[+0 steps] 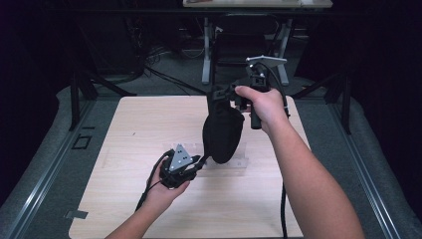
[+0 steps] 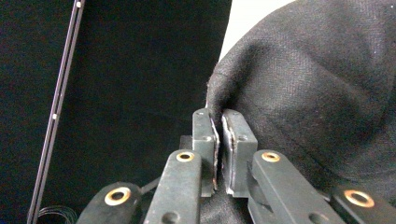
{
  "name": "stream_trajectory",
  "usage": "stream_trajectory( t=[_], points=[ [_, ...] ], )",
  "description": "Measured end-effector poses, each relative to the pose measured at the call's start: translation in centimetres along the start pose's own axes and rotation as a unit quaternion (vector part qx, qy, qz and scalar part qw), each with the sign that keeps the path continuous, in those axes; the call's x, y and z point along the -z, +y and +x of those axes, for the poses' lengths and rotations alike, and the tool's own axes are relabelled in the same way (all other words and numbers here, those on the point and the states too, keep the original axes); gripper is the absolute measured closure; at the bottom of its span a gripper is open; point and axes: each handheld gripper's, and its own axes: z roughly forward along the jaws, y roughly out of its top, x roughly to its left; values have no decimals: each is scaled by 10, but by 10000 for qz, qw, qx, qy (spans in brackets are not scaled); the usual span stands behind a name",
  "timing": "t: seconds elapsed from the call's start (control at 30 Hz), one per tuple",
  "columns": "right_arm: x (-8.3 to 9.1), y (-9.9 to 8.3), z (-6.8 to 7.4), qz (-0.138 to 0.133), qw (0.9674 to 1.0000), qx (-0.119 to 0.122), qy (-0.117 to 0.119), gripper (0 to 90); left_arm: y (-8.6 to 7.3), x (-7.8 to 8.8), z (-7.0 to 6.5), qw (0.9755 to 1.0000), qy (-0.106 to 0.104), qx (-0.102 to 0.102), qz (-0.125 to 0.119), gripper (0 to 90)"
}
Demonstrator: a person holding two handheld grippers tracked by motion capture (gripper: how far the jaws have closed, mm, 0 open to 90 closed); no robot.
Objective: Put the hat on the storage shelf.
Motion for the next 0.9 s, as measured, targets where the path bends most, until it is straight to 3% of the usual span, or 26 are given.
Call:
stream_trajectory(
  t=[0.17, 0.9],
  points=[
    [0, 0, 0, -11, 10000, -5, -3, 840, 0, 0, 0, 10000, -9, -33, 0, 821],
    [1, -4, 10, -46, 9996, 160, 207, 744, -5, 5, 4, 9998, 183, -45, -16, 852]
  ],
)
